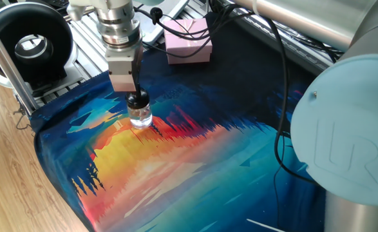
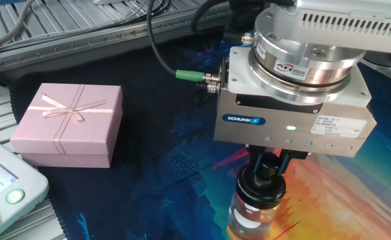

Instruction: Screw the lid onto the jar

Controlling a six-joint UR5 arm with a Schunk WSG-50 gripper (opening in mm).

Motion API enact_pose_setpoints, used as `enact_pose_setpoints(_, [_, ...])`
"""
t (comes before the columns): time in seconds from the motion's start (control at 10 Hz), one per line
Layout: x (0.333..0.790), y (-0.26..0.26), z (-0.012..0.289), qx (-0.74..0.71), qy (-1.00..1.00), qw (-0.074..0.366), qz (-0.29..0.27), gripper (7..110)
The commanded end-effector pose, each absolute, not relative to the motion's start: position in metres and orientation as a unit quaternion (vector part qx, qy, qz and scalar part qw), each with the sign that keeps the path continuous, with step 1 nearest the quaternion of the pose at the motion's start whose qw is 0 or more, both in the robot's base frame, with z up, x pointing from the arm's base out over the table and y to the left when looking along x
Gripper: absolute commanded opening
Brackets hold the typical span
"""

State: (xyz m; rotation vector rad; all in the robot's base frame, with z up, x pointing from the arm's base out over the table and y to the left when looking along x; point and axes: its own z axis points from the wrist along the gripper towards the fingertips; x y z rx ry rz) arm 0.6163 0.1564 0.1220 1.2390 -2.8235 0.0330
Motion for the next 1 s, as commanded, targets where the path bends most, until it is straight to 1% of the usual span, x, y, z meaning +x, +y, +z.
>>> enact_pose_setpoints(0.0, [0.6180, 0.1596, 0.1215, 0.386, -0.922, 0.026, 0.005, 7])
enact_pose_setpoints(0.9, [0.6171, 0.1609, 0.1227, 0.340, -0.940, 0.029, 0.001, 7])
